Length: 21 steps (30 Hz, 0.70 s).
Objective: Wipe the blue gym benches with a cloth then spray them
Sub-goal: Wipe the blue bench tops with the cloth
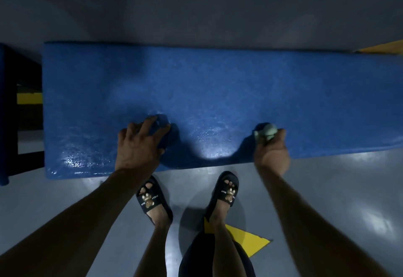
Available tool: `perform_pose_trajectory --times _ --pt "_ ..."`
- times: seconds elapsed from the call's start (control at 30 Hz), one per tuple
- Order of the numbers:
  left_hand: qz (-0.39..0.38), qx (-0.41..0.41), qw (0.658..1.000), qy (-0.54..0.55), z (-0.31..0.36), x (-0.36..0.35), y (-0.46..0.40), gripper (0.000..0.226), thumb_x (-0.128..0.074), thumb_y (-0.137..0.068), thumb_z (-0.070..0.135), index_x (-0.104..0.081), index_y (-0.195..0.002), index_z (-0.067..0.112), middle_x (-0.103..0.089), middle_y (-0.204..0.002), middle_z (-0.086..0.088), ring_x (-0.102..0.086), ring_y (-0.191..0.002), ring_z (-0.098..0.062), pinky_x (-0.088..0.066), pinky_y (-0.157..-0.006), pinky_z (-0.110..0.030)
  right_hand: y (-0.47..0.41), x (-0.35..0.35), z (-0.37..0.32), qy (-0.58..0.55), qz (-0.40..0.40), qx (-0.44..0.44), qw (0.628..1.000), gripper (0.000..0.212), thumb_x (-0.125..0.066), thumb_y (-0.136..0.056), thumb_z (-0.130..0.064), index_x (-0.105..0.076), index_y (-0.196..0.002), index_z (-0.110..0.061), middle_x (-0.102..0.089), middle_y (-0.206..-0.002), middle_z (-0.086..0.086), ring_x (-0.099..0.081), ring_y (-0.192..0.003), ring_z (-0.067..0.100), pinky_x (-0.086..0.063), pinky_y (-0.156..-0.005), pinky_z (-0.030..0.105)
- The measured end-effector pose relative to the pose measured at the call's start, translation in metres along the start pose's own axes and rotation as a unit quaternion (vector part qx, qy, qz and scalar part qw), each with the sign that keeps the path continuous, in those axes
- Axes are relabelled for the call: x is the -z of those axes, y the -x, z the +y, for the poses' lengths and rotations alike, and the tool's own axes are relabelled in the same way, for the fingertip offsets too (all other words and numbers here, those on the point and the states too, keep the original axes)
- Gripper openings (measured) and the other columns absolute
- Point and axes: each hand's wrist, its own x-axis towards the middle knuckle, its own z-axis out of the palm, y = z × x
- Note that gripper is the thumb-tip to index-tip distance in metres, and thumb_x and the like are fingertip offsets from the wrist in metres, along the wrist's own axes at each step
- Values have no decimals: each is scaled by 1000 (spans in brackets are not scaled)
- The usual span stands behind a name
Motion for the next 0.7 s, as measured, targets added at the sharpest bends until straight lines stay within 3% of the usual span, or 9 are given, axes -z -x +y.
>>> perform_pose_trajectory --times 0.1,0.2,0.3,0.37,0.47,0.57,0.63,0.7 --pt "2 2 1000 -3 1 0 0 66 -74 -72 35 -49 -132 41 -41 -146 2 -47 -111 -37 -41 -89 -50 80 -38 -49 -71 -38 139 987 46 -48 -90 -47 -46 -128 -20 -64 -106 1 -65 -85 25 -45 -67 29" --pt "3 -5 1000 -9 -2 -1 -2 67 -76 -69 37 -52 -131 40 -42 -146 2 -48 -111 -38 -41 -89 -49 135 -44 -85 -29 -117 359 926 32 -53 -91 -38 -50 -120 -23 -66 -100 -5 -66 -75 13 -53 -63 24" --pt "1 -9 1000 -7 -4 -1 -3 66 -76 -70 39 -52 -131 40 -43 -146 2 -49 -112 -37 -40 -90 -49 105 -33 -80 34 -107 469 876 37 -65 -81 -32 -50 -113 -24 -67 -90 -4 -65 -64 16 -42 -58 18" --pt "4 -11 1000 -7 -5 -1 -3 65 -74 -72 39 -51 -132 41 -42 -147 2 -48 -113 -36 -40 -91 -48 64 -24 -55 70 -62 425 900 39 -60 -81 -39 -47 -115 -26 -65 -89 0 -62 -61 25 -41 -56 24" --pt "8 -11 1000 -1 -4 -2 -2 64 -73 -73 37 -51 -133 41 -42 -147 2 -46 -113 -35 -39 -91 -46 7 -6 -21 14 -11 172 985 33 -46 -87 -43 -47 -114 -23 -63 -97 7 -63 -80 34 -42 -64 33" --pt "3 -12 1000 1 -6 -2 -2 65 -73 -73 37 -50 -133 41 -42 -146 1 -46 -113 -35 -39 -92 -46 3 -19 -33 -98 21 -24 995 22 -47 -89 -32 -40 -108 -23 -62 -99 9 -62 -89 36 -46 -71 38" --pt "2 -15 1000 8 -6 -2 -3 64 -73 -73 37 -50 -132 41 -42 -146 1 -46 -113 -35 -38 -92 -47 34 -38 -59 -118 18 5 993 24 -48 -90 -33 -44 -112 -24 -63 -99 4 -64 -87 27 -44 -71 31" --pt "6 -15 1000 11 -7 -3 -2 62 -73 -73 37 -51 -131 40 -42 -146 1 -46 -112 -35 -38 -92 -47 74 -49 -80 -60 -23 167 984 40 -50 -91 -38 -48 -127 -22 -63 -102 0 -59 -78 14 -41 -67 25"
